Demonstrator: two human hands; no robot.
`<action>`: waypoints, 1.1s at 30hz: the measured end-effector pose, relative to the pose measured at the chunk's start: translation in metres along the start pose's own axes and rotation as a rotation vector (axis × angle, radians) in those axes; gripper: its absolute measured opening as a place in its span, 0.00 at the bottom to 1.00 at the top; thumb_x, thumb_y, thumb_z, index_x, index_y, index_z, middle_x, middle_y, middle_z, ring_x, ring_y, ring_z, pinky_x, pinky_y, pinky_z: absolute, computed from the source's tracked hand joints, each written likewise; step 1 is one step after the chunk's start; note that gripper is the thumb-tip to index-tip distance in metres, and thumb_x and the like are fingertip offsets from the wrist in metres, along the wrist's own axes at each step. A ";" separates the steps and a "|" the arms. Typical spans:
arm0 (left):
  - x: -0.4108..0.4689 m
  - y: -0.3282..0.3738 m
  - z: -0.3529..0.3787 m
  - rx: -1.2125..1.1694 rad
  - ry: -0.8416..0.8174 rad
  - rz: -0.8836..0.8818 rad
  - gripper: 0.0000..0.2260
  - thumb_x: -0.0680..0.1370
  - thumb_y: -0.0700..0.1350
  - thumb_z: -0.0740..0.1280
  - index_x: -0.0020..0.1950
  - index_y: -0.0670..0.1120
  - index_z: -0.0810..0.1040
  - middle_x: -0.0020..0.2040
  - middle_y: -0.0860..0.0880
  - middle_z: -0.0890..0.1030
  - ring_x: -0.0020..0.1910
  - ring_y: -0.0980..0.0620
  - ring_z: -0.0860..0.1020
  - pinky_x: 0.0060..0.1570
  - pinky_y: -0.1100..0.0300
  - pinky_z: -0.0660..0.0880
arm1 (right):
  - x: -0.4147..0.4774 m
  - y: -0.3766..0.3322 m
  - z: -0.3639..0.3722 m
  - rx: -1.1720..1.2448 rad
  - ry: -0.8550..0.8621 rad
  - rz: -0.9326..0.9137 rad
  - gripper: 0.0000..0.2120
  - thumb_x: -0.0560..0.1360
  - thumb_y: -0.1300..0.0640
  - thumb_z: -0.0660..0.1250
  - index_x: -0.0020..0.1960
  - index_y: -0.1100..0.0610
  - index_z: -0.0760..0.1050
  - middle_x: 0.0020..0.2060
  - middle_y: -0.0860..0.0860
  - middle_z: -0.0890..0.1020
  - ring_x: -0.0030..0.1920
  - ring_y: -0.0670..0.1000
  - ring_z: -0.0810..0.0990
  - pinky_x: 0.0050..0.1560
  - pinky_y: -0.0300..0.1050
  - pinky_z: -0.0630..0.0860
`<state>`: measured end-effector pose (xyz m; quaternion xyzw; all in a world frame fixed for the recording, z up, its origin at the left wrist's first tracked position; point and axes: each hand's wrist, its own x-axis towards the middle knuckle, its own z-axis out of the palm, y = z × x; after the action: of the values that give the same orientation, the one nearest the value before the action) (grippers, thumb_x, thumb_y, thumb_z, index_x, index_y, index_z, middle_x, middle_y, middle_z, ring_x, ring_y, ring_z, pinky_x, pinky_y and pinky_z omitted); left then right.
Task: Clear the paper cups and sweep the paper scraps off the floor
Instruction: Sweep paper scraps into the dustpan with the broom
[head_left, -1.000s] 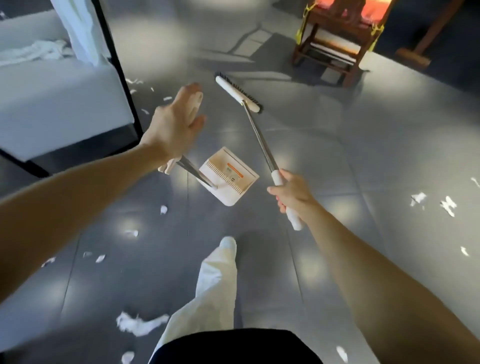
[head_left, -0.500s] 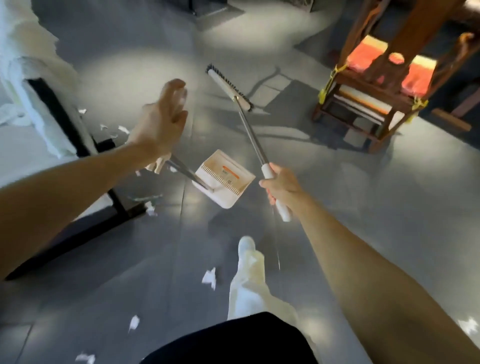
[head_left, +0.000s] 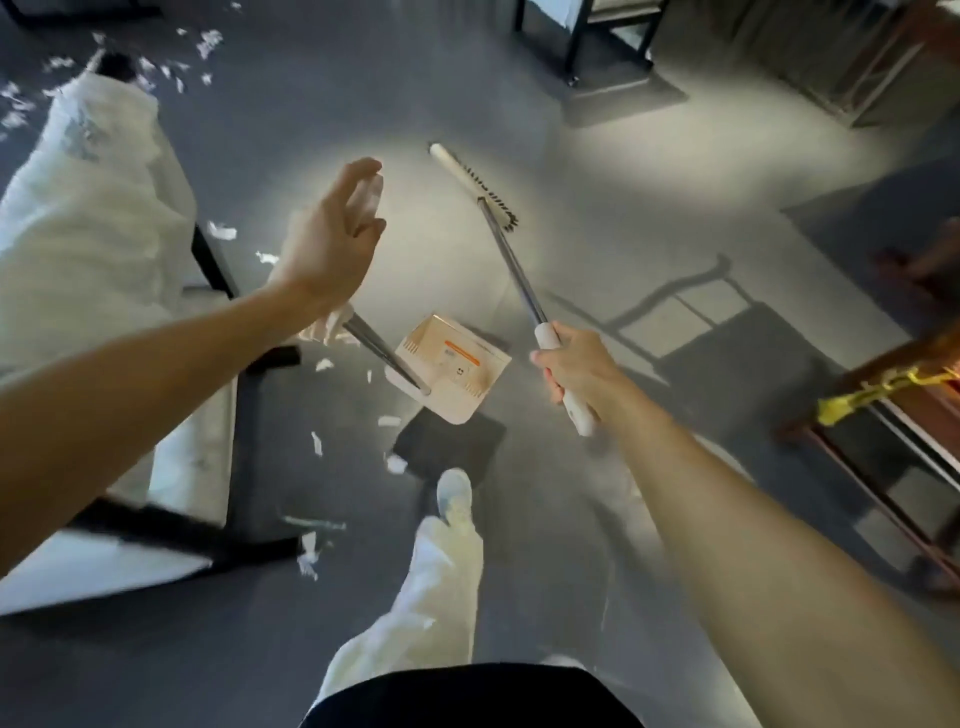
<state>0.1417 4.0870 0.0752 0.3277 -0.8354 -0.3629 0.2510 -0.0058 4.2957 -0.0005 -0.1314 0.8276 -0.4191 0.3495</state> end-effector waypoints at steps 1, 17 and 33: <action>0.038 -0.006 0.007 -0.006 0.010 -0.010 0.21 0.80 0.40 0.62 0.72 0.54 0.66 0.62 0.48 0.77 0.33 0.53 0.75 0.42 0.55 0.78 | 0.039 -0.013 0.000 0.009 -0.010 -0.006 0.10 0.74 0.65 0.60 0.55 0.64 0.72 0.26 0.54 0.69 0.24 0.50 0.66 0.30 0.45 0.66; 0.631 -0.104 0.051 0.239 0.062 -0.346 0.29 0.81 0.41 0.59 0.79 0.46 0.49 0.66 0.33 0.72 0.51 0.36 0.78 0.46 0.48 0.76 | 0.605 -0.326 -0.002 -0.040 -0.133 -0.172 0.09 0.75 0.68 0.59 0.47 0.55 0.70 0.33 0.55 0.71 0.27 0.53 0.69 0.21 0.38 0.67; 1.181 -0.253 0.044 -0.022 0.292 -0.440 0.28 0.74 0.42 0.66 0.72 0.55 0.60 0.60 0.43 0.73 0.35 0.49 0.74 0.29 0.59 0.74 | 1.103 -0.662 0.067 -0.210 -0.284 -0.268 0.08 0.74 0.64 0.60 0.52 0.58 0.72 0.31 0.54 0.71 0.25 0.54 0.69 0.24 0.40 0.68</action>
<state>-0.5733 3.1125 0.0678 0.5476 -0.6950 -0.3669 0.2873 -0.8049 3.2853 -0.0244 -0.3335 0.7844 -0.3505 0.3881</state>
